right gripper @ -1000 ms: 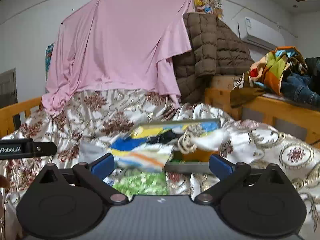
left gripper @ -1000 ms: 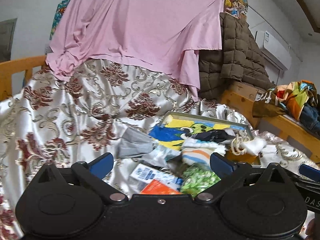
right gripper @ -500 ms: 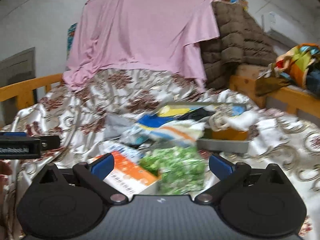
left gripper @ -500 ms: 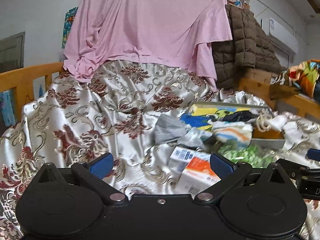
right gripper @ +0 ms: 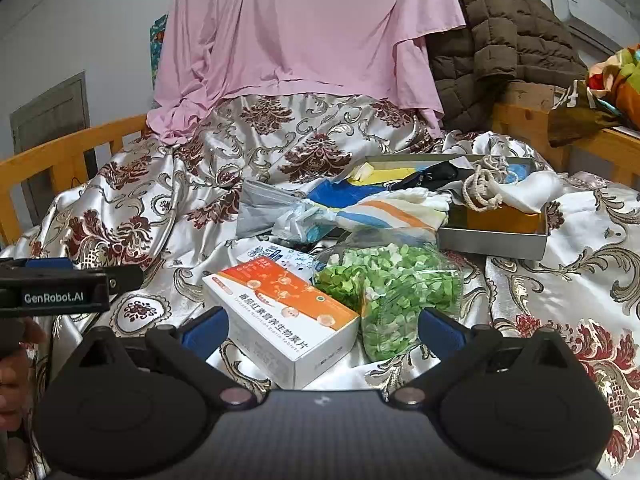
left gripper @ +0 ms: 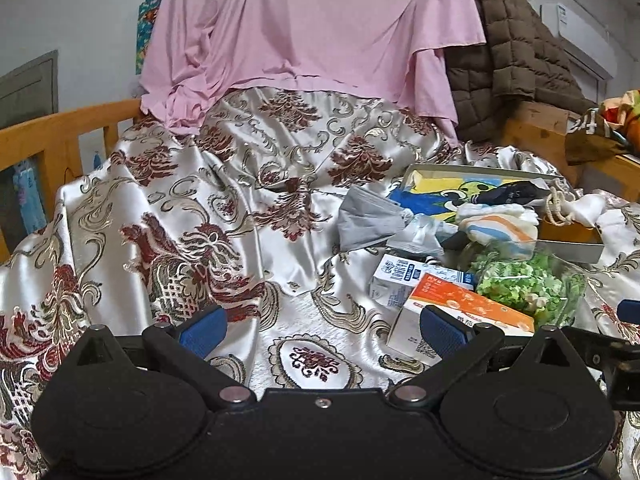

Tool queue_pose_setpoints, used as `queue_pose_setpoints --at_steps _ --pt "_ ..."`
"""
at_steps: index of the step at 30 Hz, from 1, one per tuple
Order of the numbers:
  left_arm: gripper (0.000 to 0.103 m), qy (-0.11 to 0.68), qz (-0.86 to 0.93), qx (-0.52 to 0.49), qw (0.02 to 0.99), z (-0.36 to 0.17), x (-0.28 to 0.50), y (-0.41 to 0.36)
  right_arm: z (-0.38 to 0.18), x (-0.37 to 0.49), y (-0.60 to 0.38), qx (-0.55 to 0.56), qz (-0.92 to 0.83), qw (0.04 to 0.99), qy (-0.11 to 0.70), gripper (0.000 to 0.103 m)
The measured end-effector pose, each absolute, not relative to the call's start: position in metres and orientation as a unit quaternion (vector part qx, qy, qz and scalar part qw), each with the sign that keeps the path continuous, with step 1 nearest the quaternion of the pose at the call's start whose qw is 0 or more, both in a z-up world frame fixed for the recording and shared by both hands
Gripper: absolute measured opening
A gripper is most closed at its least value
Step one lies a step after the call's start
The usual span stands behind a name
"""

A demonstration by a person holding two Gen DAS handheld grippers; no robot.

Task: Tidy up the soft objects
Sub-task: 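Move both open tools back toward the grey mask and white wrapper on the bed, then grasp the grey face mask with the left tool while the right tool grasps the white plastic wrapper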

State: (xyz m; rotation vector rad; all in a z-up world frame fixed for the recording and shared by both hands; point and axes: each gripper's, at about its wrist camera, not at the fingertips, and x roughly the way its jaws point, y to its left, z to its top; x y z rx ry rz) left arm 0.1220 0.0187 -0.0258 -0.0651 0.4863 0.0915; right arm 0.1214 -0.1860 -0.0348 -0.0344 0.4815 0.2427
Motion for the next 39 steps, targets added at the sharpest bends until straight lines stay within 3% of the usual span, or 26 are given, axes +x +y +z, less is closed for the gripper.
queue_pose_setpoints --at_steps 39 --pt "0.102 0.249 0.112 -0.072 0.959 -0.022 0.135 0.044 -0.039 0.127 -0.158 -0.067 0.155 0.967 0.193 0.103"
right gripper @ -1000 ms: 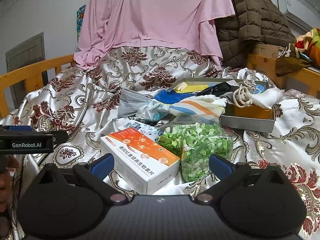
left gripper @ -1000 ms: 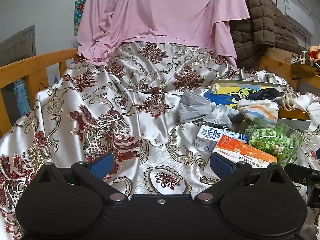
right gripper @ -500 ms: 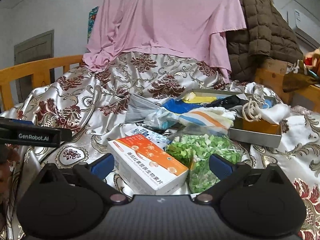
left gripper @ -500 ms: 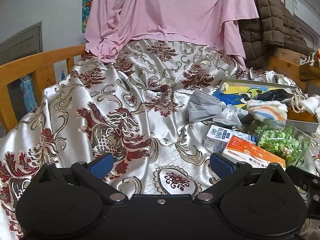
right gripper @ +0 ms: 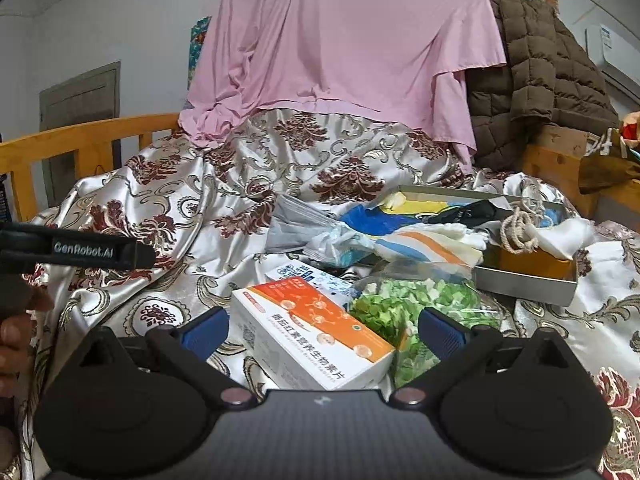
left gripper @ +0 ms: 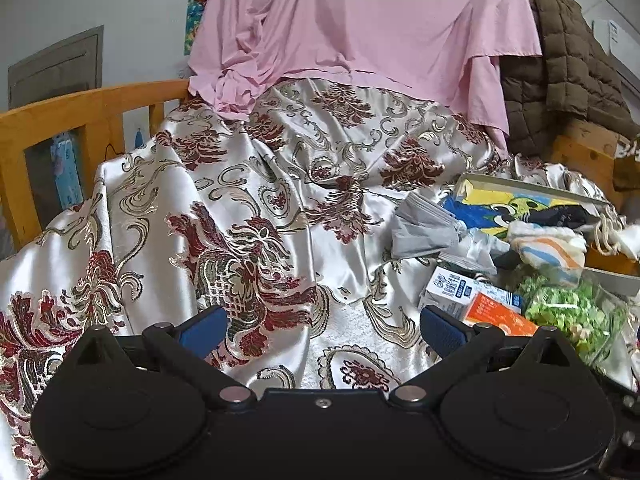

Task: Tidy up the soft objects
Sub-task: 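Grasp the grey face mask with the left tool while the right tool grasps the white plastic wrapper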

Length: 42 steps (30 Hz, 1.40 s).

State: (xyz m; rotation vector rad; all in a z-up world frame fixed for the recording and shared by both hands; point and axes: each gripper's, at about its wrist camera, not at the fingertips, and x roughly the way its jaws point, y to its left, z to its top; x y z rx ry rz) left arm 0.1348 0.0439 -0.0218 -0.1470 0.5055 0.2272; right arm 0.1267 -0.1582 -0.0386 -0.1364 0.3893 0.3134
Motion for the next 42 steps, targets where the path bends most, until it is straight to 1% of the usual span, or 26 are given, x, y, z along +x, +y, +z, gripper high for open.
queue_pose_setpoints --at_steps 5,12,16,22,31,39,42 --pt "0.102 0.258 0.124 -0.107 0.952 -0.024 0.144 0.050 -0.042 0.128 -0.152 -0.075 0.157 0.968 0.182 0.103" --pt "0.102 0.265 0.139 -0.121 0.946 -0.031 0.151 0.052 -0.042 0.135 -0.150 -0.066 0.159 0.973 0.157 0.103" --pt "0.102 0.246 0.135 -0.124 0.952 -0.027 0.160 0.048 -0.045 0.150 -0.146 -0.077 0.154 0.973 0.152 0.103" --pt "0.102 0.228 0.113 -0.105 0.962 -0.019 0.195 0.042 -0.048 0.177 -0.145 -0.077 0.160 0.970 0.169 0.103" --pt "0.102 0.247 0.074 -0.143 0.956 -0.026 0.263 0.050 -0.043 0.231 -0.156 -0.006 0.209 0.955 0.211 0.103" --pt "0.102 0.278 -0.029 -0.079 0.957 -0.030 0.331 0.051 -0.040 0.285 -0.143 -0.009 0.238 0.941 0.240 0.103" --pt "0.102 0.292 -0.068 -0.074 0.951 -0.032 0.354 0.055 -0.047 0.299 -0.137 -0.008 0.230 0.938 0.260 0.103"
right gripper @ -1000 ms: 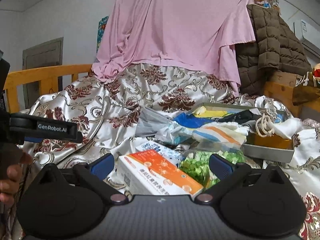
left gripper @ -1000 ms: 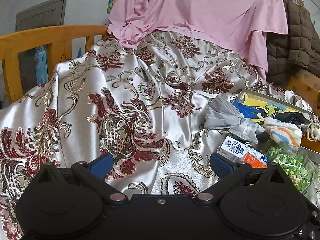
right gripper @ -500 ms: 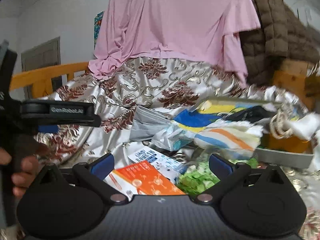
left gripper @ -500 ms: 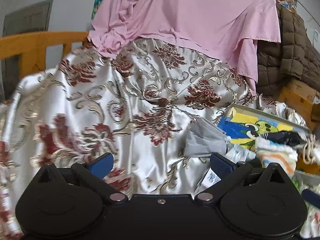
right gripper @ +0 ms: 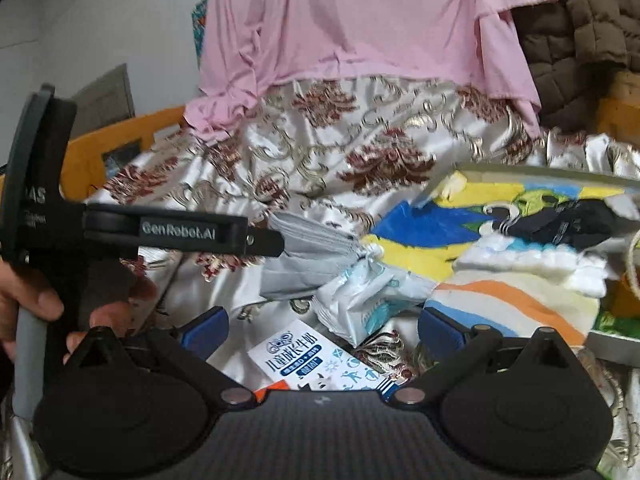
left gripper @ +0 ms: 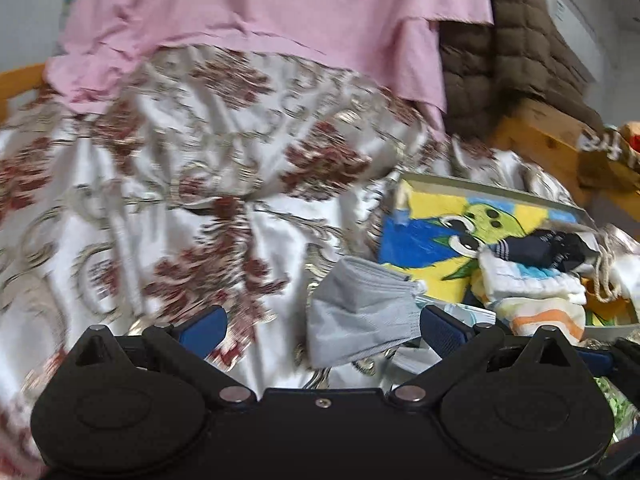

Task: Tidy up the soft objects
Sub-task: 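Grasp the grey face mask with the left tool while the right tool grasps the white plastic wrapper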

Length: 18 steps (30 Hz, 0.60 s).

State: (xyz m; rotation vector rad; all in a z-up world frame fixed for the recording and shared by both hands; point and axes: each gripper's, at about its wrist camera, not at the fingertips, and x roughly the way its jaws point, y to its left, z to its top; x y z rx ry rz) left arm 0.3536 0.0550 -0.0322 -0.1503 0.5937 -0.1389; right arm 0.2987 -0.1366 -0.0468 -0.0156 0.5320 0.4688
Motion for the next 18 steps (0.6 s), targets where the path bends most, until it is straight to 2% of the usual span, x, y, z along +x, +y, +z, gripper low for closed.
queue_pose_setpoints --at_steps 7,10,13,18 --pt "0.101 0.308 -0.116 -0.098 0.939 -0.044 0.388 0.066 -0.057 0.319 -0.123 0.008 0.222 0.932 0.287 0.103" --pt "0.098 0.315 -0.141 -0.119 0.931 -0.048 0.398 0.067 -0.057 0.329 -0.123 0.034 0.211 0.929 0.302 0.103" --pt "0.091 0.325 -0.163 -0.136 0.922 -0.054 0.406 0.067 -0.055 0.335 -0.124 0.046 0.199 0.930 0.306 0.103" --pt "0.071 0.338 -0.189 -0.146 0.910 -0.062 0.414 0.066 -0.057 0.344 -0.121 0.043 0.173 0.933 0.313 0.102"
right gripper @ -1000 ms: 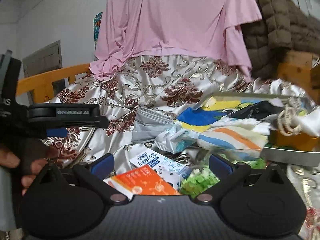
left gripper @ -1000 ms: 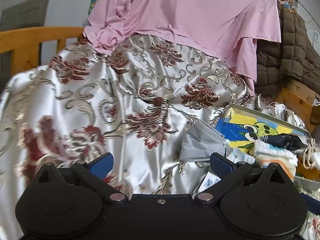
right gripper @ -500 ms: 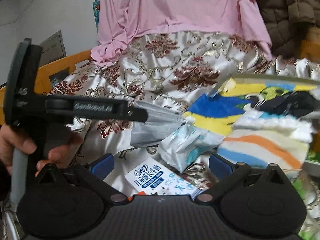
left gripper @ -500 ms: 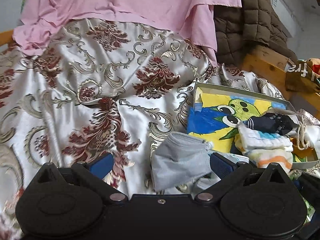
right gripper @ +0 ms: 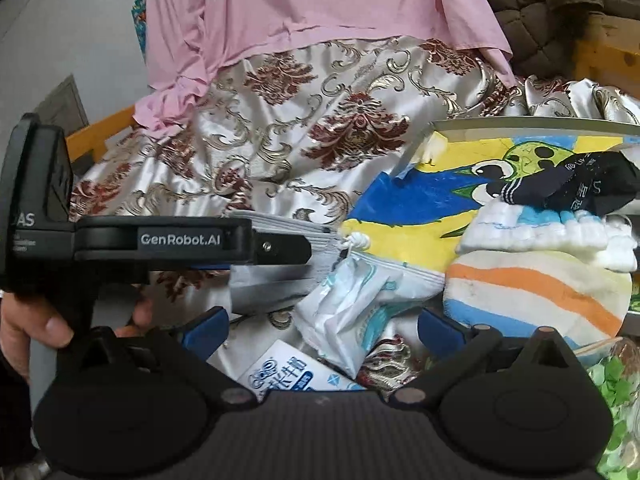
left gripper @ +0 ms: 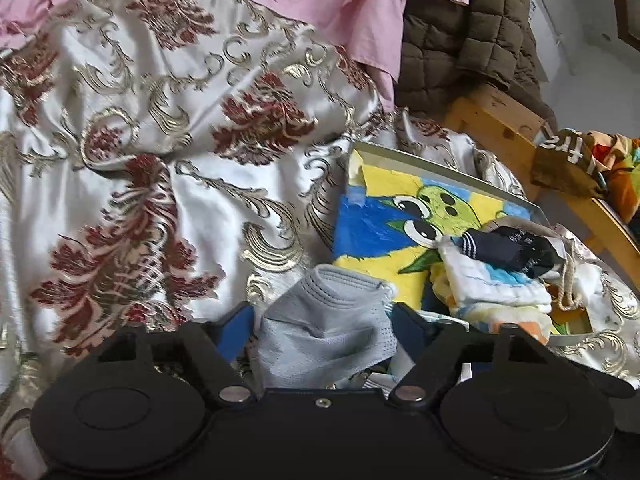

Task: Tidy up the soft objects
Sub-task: 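Grasp the grey face mask with the left tool while the right tool grasps the white plastic wrapper, then lift the grey mask and white wrapper and carry both over the painted tray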

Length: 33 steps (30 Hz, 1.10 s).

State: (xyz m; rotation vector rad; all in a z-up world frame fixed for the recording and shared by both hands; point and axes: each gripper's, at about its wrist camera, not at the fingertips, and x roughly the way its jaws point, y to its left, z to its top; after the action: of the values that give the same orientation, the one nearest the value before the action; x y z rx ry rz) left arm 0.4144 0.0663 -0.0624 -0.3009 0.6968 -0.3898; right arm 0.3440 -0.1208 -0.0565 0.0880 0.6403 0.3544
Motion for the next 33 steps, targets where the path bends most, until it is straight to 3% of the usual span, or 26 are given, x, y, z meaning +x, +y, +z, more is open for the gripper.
queue_pose_setpoints --at_steps 3,9,15,21,33 --pt "0.053 0.348 -0.194 -0.153 0.904 -0.067 0.418 0.068 -0.056 0.352 -0.120 0.051 0.158 0.933 0.318 0.102" --pt "0.041 0.349 -0.192 -0.169 0.902 -0.072 0.418 0.076 -0.059 0.370 -0.117 0.042 0.125 0.931 0.340 0.085" --pt "0.026 0.345 -0.191 -0.170 0.903 -0.073 0.416 0.077 -0.063 0.373 -0.116 0.030 0.111 0.930 0.350 0.060" --pt "0.013 0.324 -0.176 -0.153 0.917 -0.062 0.401 0.071 -0.059 0.364 -0.120 0.030 0.108 0.934 0.338 0.048" --pt "0.010 0.294 -0.158 -0.132 0.933 -0.009 0.361 0.052 -0.036 0.326 -0.146 0.030 0.137 0.941 0.308 0.040"
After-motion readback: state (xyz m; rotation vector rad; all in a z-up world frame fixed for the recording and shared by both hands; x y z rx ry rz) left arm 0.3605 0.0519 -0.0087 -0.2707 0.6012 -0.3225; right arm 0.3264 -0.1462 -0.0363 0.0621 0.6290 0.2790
